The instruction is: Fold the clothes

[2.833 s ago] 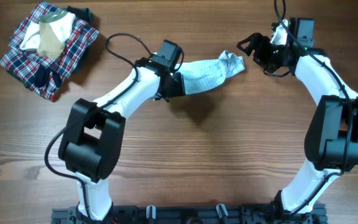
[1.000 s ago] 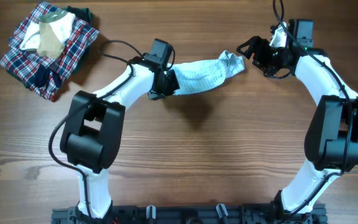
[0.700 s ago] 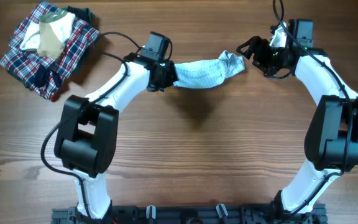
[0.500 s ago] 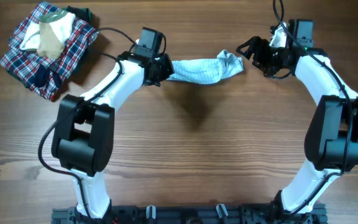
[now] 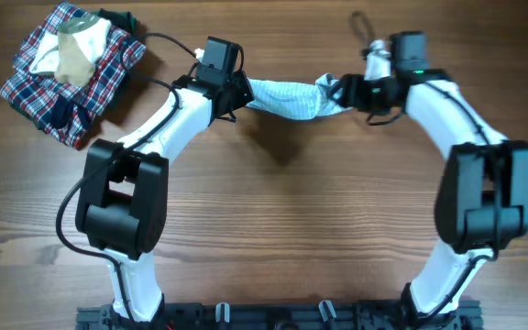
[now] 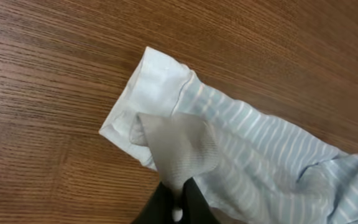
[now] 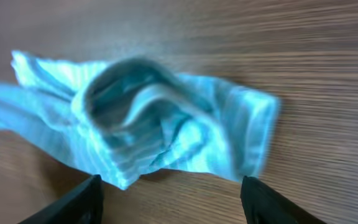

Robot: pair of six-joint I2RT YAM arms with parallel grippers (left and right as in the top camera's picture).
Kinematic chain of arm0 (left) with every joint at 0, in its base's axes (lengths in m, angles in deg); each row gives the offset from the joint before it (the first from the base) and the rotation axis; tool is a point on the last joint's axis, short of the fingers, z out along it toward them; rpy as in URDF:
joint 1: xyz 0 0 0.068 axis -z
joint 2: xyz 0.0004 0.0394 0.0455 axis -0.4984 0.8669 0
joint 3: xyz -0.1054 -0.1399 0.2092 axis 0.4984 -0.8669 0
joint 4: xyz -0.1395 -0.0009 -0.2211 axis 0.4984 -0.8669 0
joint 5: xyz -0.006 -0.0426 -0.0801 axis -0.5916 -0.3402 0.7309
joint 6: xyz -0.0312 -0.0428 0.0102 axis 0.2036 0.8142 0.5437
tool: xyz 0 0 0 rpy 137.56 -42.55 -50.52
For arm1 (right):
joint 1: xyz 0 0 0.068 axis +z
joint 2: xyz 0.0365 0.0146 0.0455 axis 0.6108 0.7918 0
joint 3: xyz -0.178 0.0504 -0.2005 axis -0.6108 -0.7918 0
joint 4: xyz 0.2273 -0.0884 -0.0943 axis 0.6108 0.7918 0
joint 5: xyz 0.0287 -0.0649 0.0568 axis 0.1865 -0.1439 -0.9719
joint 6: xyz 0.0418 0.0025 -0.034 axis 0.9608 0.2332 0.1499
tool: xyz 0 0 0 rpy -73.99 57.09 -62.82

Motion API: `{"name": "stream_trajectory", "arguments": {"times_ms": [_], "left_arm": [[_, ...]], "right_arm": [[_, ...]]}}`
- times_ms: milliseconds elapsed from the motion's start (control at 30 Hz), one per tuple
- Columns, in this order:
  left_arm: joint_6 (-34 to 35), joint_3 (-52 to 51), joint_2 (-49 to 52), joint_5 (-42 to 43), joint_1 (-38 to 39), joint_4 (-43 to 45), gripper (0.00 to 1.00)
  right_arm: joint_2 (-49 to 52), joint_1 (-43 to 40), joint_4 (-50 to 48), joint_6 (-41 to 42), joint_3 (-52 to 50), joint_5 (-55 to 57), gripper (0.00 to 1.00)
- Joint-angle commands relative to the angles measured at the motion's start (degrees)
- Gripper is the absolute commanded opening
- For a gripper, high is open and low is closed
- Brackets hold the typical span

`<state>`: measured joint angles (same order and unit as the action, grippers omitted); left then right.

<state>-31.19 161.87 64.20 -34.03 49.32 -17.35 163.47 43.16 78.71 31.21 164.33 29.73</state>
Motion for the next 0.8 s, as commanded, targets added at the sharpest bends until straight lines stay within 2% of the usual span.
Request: {"name": "stream_trajectory", "arguments": {"times_ms": [0, 167, 267, 333, 467, 767], "left_arm": [[-1.1, 0.8, -1.2, -1.4, -0.3, 0.2, 0.06], [-1.1, 0.8, -1.2, -3.3, -0.4, 0.2, 0.06], [-1.1, 0.8, -1.2, -3.3, -1.0, 0.1, 0.05], [-0.6, 0.8, -1.2, -3.3, -1.6, 0.2, 0.05], [-0.7, 0.8, -1.2, -3.2, -2.4, -0.2, 0.06], [-0.7, 0.8, -1.2, -3.2, -2.6, -0.7, 0.07]], "right_arm": [[-4.1, 7.2, 0.2, -8.5, 0.0, 18.4, 0.74], [-4.6, 12.5, 2.1, -10.2, 0.0, 26.8, 0.76], [-4.6, 14.9, 3.8, -16.5, 0.0, 34.6, 0.76], [-4.6, 18.1, 4.6, -21.4, 0.0, 43.9, 0.77], [-4.4, 21.8, 2.4, -29.1, 0.0, 44.1, 0.78], [-4.3, 22.1, -1.1, -34.0, 0.0, 44.1, 0.81]]}}
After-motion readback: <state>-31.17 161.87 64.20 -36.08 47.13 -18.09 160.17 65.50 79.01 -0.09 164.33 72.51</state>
